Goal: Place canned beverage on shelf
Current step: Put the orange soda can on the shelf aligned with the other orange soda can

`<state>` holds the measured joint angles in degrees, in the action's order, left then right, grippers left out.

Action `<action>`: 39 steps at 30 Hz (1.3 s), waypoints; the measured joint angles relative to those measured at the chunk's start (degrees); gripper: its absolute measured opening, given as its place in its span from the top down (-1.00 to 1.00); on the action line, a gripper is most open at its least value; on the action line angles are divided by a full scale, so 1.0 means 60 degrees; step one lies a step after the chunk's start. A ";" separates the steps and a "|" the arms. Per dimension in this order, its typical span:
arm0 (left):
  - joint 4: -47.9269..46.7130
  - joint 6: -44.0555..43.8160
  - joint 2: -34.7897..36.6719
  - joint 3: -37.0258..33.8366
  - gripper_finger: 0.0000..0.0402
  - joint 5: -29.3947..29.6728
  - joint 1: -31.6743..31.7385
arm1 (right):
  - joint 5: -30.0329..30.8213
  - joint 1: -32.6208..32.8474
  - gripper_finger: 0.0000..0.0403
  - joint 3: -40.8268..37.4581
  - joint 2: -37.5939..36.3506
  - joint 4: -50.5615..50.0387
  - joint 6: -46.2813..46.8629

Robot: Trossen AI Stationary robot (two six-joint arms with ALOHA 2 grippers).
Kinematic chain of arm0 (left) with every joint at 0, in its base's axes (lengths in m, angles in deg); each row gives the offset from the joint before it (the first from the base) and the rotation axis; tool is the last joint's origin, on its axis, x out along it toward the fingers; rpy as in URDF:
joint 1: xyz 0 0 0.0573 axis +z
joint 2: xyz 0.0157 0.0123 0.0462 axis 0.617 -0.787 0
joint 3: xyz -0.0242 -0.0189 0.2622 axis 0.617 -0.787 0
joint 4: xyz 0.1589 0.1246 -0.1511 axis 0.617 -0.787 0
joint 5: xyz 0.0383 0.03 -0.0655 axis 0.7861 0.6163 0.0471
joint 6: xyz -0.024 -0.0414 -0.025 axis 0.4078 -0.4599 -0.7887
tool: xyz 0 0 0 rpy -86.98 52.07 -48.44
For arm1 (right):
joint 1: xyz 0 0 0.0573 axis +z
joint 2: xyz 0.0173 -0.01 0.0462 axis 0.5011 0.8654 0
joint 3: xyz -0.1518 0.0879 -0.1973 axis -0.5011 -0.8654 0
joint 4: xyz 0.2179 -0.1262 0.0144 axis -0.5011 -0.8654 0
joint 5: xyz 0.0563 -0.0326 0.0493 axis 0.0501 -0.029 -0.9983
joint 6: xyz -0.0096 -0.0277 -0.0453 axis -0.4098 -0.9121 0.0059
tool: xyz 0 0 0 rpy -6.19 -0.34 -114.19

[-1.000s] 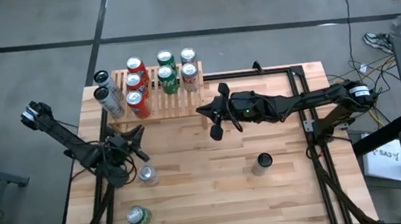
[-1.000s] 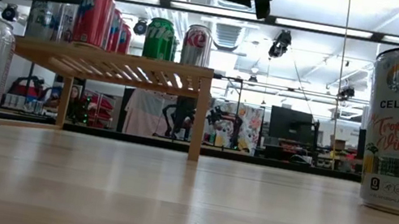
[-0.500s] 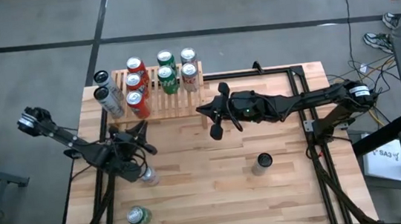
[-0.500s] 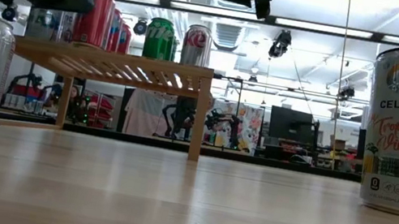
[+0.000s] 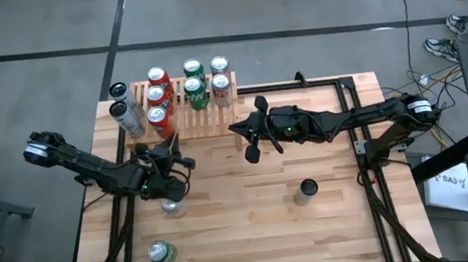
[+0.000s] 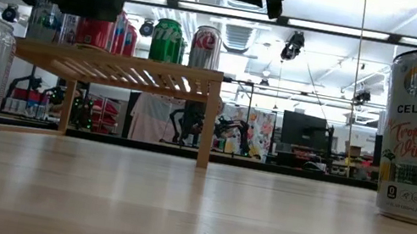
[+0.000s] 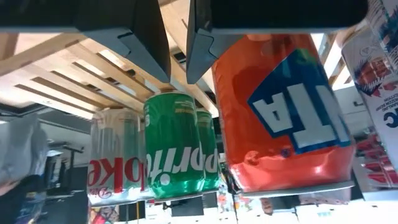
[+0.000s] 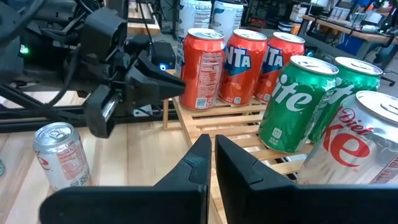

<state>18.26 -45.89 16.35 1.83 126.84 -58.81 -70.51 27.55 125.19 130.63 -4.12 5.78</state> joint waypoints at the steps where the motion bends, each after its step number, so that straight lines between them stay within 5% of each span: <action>1: 0.0000 0.0003 -0.0088 0.0044 0.82 0.0002 0.0070 | 0.0000 0.0000 0.94 0.0000 0.0000 -0.0004 0.0000; 27: -0.0970 0.0042 0.0065 0.0095 0.82 -0.0040 0.0671 | 0.0000 0.0000 0.94 0.0000 -0.0007 -0.0073 -0.0131; 39: -0.1318 0.0039 0.0642 0.0091 0.82 -0.1065 0.0576 | -0.0004 0.0000 0.94 -0.0004 -0.0007 -0.0153 -0.0011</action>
<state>10.35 -45.65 20.20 2.38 120.45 -55.35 -70.53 27.55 125.16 130.59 -5.04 5.72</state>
